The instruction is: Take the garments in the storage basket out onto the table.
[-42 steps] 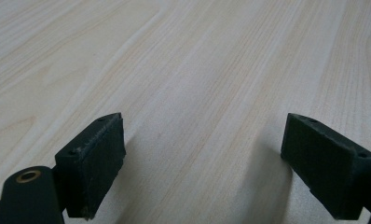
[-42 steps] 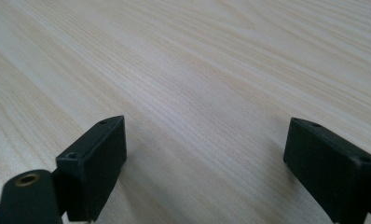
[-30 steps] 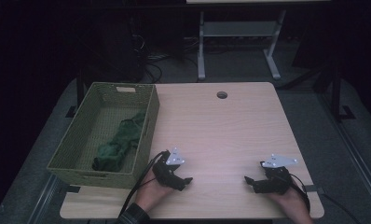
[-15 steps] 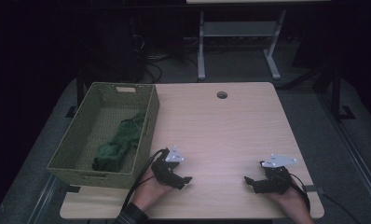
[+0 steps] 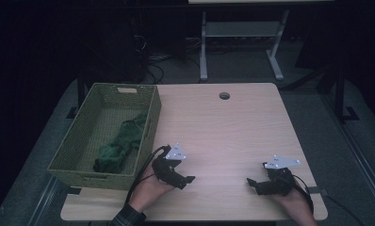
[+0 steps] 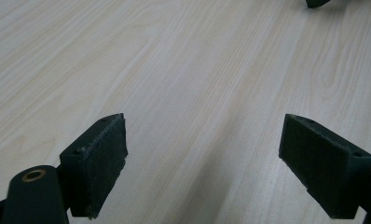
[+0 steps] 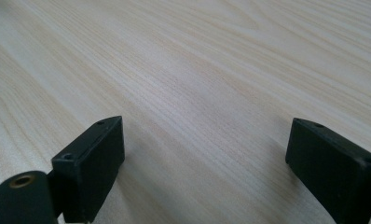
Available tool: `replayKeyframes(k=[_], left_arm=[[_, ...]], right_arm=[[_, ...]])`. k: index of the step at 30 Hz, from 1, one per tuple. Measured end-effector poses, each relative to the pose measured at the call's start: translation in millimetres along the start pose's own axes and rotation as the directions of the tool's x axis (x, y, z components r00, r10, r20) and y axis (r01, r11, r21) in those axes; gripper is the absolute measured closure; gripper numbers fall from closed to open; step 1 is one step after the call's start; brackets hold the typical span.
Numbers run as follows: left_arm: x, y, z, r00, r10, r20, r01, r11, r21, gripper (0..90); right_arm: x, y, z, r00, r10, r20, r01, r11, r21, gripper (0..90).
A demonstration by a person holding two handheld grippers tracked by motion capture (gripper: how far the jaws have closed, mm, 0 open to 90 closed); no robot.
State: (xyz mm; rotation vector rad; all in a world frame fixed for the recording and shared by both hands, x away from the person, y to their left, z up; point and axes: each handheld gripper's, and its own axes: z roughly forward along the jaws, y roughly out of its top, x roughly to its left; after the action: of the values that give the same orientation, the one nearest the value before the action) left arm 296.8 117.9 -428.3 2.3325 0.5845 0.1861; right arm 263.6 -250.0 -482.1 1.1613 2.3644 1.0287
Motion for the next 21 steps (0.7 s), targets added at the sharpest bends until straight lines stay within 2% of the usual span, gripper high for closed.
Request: replayKeyframes(k=[2, 5, 8, 11, 15, 17, 19, 21], left_arm=[[-0.3, 0.9, -0.5, 0.9999, -0.009, 0.006, 0.009, 0.9999, -0.011, 14.3], [-0.6, 5.2, -3.3, 0.9998, 0.013, 0.015, -0.013, 0.9999, 0.006, 14.3], [-0.7, 11.6, -6.6, 0.9995, 0.021, 0.025, -0.021, 0.9998, 0.002, 14.3], [-0.9, 14.6, -9.0, 0.9994, 0.023, 0.027, -0.023, 0.9997, 0.002, 14.4], [0.5, 20.3, -13.9, 0.9989, 0.025, 0.039, -0.025, 0.9997, 0.002, 14.3], [2.1, 22.2, -16.3, 0.9985, 0.027, 0.048, -0.026, 0.9996, -0.002, 14.3], [3.4, 23.9, -17.9, 0.9975, 0.012, 0.069, -0.011, 0.9999, -0.011, 14.3], [3.9, 26.4, -19.7, 0.9973, 0.022, 0.070, -0.021, 0.9998, -0.004, 14.3]], right_arm=[[0.0, 0.0, 0.0, 1.0000, 0.000, 0.000, 0.000, 1.000, 0.000, 11.0], [0.0, 0.1, -0.1, 1.0000, -0.001, 0.000, 0.001, 1.000, 0.002, 10.9], [0.1, 0.3, 0.5, 0.9999, 0.011, 0.008, -0.011, 1.000, 0.006, 8.3], [0.0, 0.3, 0.6, 0.9999, 0.010, 0.009, -0.010, 1.000, 0.007, 8.0], [-0.6, 0.8, 1.8, 0.9997, 0.017, 0.020, -0.017, 1.000, 0.020, 2.8], [-0.6, 0.9, 1.9, 0.9996, 0.016, 0.022, -0.017, 1.000, 0.020, 1.9], [-0.5, 1.0, 2.2, 0.9994, 0.023, 0.025, -0.023, 0.999, 0.023, 1.2], [-0.5, 1.2, 2.6, 0.9989, 0.033, 0.033, -0.034, 0.999, 0.031, 0.0]])
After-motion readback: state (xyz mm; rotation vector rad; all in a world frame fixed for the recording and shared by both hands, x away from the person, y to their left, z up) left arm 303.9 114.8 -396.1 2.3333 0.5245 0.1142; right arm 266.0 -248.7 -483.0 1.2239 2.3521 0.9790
